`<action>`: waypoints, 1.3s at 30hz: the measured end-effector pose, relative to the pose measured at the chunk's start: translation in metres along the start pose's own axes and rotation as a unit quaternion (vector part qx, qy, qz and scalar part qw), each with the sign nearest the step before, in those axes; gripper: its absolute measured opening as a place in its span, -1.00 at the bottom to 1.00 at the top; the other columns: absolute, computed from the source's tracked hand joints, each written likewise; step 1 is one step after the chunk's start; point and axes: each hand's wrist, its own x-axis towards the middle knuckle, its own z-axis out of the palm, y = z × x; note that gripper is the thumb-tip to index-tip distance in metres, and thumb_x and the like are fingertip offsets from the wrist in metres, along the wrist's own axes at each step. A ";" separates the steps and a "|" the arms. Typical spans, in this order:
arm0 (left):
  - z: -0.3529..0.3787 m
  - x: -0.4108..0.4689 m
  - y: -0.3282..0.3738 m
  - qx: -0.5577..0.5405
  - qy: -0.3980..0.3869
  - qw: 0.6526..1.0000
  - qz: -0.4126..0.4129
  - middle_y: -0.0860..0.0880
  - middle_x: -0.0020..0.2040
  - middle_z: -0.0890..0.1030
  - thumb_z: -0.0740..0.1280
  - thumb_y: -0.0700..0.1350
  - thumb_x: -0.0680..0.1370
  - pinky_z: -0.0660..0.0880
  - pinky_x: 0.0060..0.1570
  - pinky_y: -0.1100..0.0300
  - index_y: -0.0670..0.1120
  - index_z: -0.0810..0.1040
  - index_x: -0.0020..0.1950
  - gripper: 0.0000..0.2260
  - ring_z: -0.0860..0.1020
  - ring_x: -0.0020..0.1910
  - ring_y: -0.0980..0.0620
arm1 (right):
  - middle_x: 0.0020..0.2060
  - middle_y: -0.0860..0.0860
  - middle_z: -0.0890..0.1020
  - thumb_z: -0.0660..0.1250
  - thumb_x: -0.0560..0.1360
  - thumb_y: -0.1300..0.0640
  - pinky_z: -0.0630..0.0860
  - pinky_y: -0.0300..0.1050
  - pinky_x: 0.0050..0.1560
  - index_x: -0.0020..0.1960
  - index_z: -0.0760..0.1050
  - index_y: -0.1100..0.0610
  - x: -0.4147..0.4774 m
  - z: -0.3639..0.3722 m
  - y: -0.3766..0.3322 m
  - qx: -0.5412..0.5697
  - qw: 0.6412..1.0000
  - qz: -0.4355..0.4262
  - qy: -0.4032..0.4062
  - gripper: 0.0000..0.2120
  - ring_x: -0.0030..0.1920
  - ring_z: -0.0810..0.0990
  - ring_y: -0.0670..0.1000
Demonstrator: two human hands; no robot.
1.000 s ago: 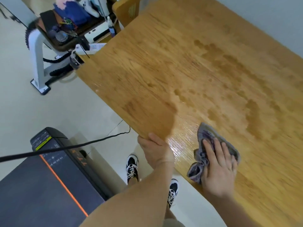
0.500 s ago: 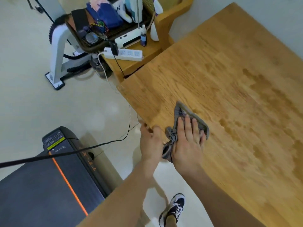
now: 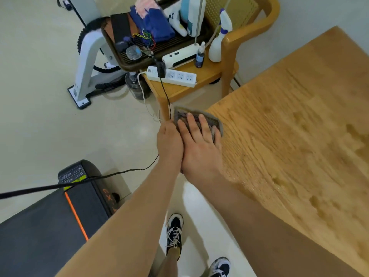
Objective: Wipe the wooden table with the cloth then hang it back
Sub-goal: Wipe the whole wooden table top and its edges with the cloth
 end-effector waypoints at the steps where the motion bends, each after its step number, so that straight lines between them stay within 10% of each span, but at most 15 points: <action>1: -0.001 0.003 0.004 0.014 -0.010 1.000 -0.006 0.01 -0.25 0.52 0.11 -0.13 0.62 0.38 -0.29 0.46 -0.14 0.49 -0.08 -0.79 0.50 -0.22 -0.01 | 0.57 -0.06 0.05 0.28 0.49 -0.05 -0.25 0.12 0.48 0.56 0.05 -0.04 0.005 0.000 -0.001 -0.001 1.000 0.002 0.010 -0.28 0.57 -0.12 0.05; 6: -0.009 -0.007 0.013 0.031 -0.024 0.998 -0.052 -0.07 -0.33 0.57 0.14 -0.01 0.59 0.45 -0.21 0.04 -0.08 0.52 -0.31 -0.67 0.51 -0.29 -0.06 | 0.57 -0.05 0.09 0.33 0.44 -0.12 -0.24 0.11 0.49 0.56 0.08 0.00 0.004 0.001 0.002 0.019 0.999 -0.009 0.030 -0.21 0.56 -0.10 0.04; 11: -0.013 -0.019 0.004 0.230 0.020 0.965 0.121 -0.08 -0.20 0.60 0.06 -0.02 0.63 0.45 -0.18 0.06 -0.08 0.55 -0.18 -0.66 0.53 -0.17 -0.09 | 0.55 -0.02 0.18 0.31 0.46 -0.17 -0.12 0.15 0.50 0.54 0.16 0.03 0.001 0.003 0.005 0.015 0.998 -0.043 0.050 -0.27 0.56 0.02 0.07; 18: -0.001 -0.100 -0.036 0.490 0.034 0.790 0.367 -0.10 0.21 0.53 0.14 -0.08 0.55 0.50 0.00 -0.06 -0.04 0.51 0.23 -0.70 0.49 0.10 -0.15 | 0.51 0.02 0.29 0.14 0.50 -0.08 0.05 0.13 0.49 0.51 0.25 0.07 -0.089 0.008 0.062 0.020 0.997 -0.067 0.039 -0.40 0.53 0.18 0.08; 28: 0.066 -0.234 -0.107 0.586 -0.089 0.644 0.483 -0.03 0.07 0.58 0.15 -0.09 0.48 0.45 -0.09 0.07 -0.08 0.56 0.19 -0.66 0.45 0.03 -0.04 | 0.50 0.01 0.30 0.27 0.52 0.04 -0.05 0.07 0.52 0.51 0.27 0.08 -0.253 0.024 0.156 0.061 0.995 0.043 0.060 -0.43 0.54 0.10 0.05; 34: 0.117 -0.309 -0.140 0.594 -0.255 0.568 0.510 -0.08 -0.01 0.61 0.50 -0.09 0.29 0.54 -0.20 0.14 -0.17 0.57 0.20 -0.50 0.59 -0.09 -0.05 | 0.52 0.04 0.25 0.11 0.57 0.01 -0.07 0.05 0.51 0.53 0.21 0.13 -0.349 0.027 0.205 0.050 0.984 0.160 0.065 -0.45 0.55 0.04 0.04; 39: 0.163 -0.380 -0.166 0.577 -0.407 0.529 0.471 -0.12 0.18 0.42 0.31 -0.17 0.50 0.46 -0.05 0.03 -0.13 0.32 0.31 -0.61 0.48 0.10 -0.13 | 0.53 -0.01 0.21 0.00 0.61 -0.01 -0.04 0.03 0.50 0.54 0.16 0.10 -0.438 0.035 0.243 0.060 0.960 0.260 0.083 -0.48 0.56 0.03 -0.01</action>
